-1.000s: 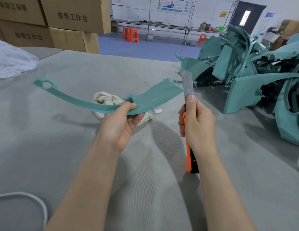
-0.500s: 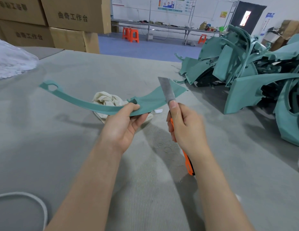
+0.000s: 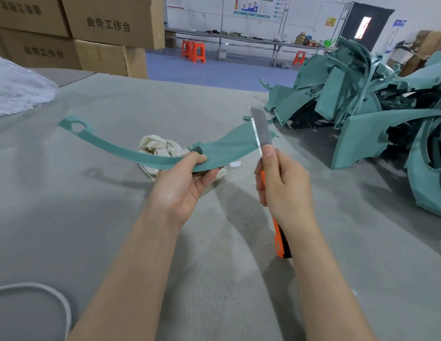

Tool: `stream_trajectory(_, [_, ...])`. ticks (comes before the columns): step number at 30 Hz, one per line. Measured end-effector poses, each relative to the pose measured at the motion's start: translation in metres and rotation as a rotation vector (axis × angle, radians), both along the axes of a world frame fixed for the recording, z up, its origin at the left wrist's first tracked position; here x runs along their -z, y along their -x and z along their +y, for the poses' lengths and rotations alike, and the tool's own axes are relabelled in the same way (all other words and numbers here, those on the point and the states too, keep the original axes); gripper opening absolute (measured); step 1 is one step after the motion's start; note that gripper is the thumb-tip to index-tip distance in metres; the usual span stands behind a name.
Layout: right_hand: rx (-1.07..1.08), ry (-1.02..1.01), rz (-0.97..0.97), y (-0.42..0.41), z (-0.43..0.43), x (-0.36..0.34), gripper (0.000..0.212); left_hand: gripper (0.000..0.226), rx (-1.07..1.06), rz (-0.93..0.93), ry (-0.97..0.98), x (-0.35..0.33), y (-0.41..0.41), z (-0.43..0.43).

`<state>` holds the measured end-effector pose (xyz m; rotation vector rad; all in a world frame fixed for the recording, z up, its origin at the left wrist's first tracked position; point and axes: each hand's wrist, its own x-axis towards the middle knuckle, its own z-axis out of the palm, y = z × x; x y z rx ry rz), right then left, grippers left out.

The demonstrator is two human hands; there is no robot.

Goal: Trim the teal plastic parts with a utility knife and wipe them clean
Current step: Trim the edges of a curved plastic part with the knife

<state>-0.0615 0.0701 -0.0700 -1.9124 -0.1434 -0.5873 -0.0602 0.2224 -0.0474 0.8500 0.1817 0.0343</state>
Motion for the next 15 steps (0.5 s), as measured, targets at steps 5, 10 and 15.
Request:
stream_trajectory(5, [0.053,-0.041,-0.001,-0.0019,-0.0048,0.0008,0.049,0.011,-0.010,0.013,-0.007,0.0010,-0.0010,0.0020])
stream_trajectory(10, [0.057,-0.018,-0.011,-0.0024,-0.0025,0.0014,0.049,0.012,0.022,0.022,0.043,0.0004,-0.0006,0.0036])
stream_trajectory(15, [0.018,-0.010,0.006,-0.0013,0.0003,0.0008,0.048,0.011,0.060,0.034,0.093,-0.0008,-0.0009,0.0027])
